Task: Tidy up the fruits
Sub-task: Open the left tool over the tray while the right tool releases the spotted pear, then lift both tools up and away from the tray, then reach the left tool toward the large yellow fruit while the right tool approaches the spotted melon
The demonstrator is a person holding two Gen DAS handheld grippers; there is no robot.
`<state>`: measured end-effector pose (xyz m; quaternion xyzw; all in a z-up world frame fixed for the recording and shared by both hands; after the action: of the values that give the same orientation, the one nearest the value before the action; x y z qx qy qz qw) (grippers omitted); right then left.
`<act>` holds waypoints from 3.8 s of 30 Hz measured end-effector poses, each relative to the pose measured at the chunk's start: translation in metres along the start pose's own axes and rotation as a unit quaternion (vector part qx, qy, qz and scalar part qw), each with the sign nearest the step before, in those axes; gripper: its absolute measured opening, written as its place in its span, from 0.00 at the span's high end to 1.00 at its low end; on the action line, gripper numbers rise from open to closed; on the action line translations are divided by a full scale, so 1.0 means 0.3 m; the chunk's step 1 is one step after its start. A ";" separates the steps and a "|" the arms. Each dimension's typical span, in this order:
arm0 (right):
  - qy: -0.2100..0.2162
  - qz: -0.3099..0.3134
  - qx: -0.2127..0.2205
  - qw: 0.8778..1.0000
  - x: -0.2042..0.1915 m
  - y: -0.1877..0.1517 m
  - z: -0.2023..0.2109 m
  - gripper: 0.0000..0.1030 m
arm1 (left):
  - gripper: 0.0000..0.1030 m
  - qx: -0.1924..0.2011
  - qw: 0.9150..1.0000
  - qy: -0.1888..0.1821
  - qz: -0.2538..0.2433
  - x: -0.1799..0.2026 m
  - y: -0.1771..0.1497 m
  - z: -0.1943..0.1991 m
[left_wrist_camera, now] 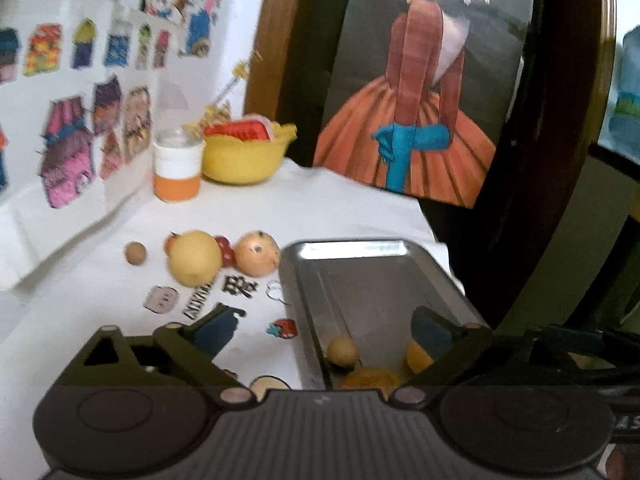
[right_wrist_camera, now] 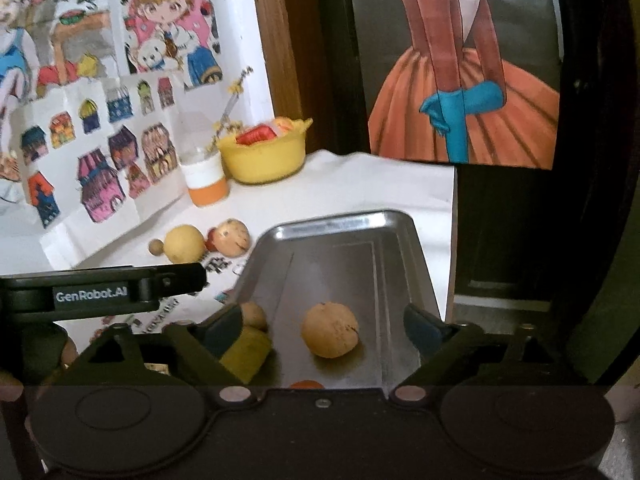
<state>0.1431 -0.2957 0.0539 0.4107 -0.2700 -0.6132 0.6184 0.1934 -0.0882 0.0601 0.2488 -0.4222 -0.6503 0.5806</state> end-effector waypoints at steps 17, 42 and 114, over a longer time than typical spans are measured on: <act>0.059 0.094 0.030 0.993 -0.217 0.143 0.492 0.01 | 0.00 0.106 0.993 0.048 -0.035 -0.083 0.124 0.489; 0.095 0.176 0.001 0.980 -0.342 0.724 0.318 0.01 | 0.00 0.116 0.988 0.098 -0.020 -0.223 0.509 0.469; 0.147 0.356 -0.146 0.911 -0.385 0.217 -0.930 0.29 | 0.20 -0.111 0.987 0.018 0.119 -0.464 0.125 -0.494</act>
<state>0.3998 -0.1390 -0.0159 0.2775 -0.2121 -0.3174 0.8816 0.3625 0.0087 -0.0086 0.1425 -0.3638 -0.6144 0.6854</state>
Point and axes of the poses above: each gripper's, at about its wrist camera, not at the fingertips, and z roughly against the way its jaws point, x to its right, y to its top, the point moved 3 cm from there along -z, roughly the way its jaws point, and after that the axes turned 1 degree about -z, right-handed, at the moved point
